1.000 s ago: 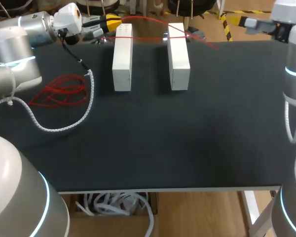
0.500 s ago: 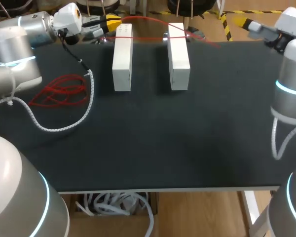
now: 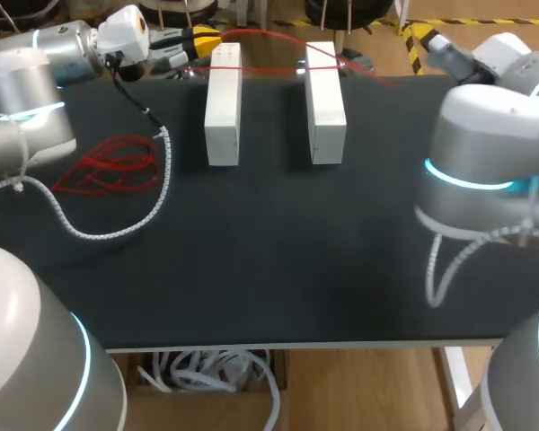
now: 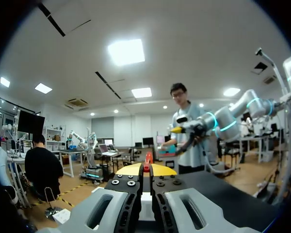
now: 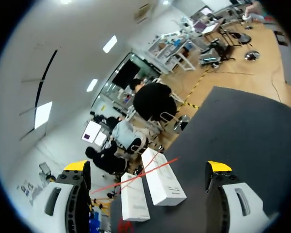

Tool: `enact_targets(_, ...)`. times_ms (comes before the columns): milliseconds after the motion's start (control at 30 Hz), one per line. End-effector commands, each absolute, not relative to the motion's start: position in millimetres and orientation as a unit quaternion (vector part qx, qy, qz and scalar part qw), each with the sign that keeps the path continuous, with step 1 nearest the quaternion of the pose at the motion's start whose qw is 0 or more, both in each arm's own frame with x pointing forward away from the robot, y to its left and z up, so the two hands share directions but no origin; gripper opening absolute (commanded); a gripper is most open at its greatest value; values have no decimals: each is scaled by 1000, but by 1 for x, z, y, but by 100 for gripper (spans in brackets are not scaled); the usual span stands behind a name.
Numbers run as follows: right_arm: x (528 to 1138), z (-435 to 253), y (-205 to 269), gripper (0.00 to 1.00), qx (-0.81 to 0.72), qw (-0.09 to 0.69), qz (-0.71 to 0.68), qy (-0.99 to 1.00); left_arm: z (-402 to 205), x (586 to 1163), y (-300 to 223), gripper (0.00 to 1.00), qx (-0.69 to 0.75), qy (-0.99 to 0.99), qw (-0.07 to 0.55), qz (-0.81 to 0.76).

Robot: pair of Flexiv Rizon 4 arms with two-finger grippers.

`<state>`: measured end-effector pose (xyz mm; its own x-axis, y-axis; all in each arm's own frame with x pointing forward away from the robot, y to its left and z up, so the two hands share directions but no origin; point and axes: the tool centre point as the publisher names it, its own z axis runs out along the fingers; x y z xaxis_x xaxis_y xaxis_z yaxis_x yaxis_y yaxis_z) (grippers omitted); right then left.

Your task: Grab the tape and strap the tape.

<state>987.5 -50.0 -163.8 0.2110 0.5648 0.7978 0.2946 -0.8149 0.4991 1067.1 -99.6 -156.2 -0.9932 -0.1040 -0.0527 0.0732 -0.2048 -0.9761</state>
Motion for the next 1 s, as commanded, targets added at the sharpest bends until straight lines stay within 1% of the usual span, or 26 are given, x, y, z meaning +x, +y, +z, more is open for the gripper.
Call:
enact_targets(33,990,-163,-41,100,782,274,551,94,-156,1066,-100,0,-13,628,58,-776)
enact_targets(267,990,-163,-41,100,782,274,551,94,-156,1066,-100,0,-13,628,58,-776)
enact_targets(300,990,-166,-35,100,787,262,555,65,-156,1066,-100,0,-13,628,58,-776)
enact_targets(433,992,-173,-24,100,804,164,570,-52,-156,1066,-100,0,-13,628,58,-776)
enact_targets(500,993,-176,-19,100,808,144,567,-71,-156,1066,-100,0,-13,628,58,-776)
enact_targets(767,1000,-176,4,100,818,73,566,-77,-156,1066,-100,0,-13,628,58,-776)
enact_targets(1000,1012,-175,14,100,803,5,595,-29,-156,1066,-100,0,-13,628,58,-776)
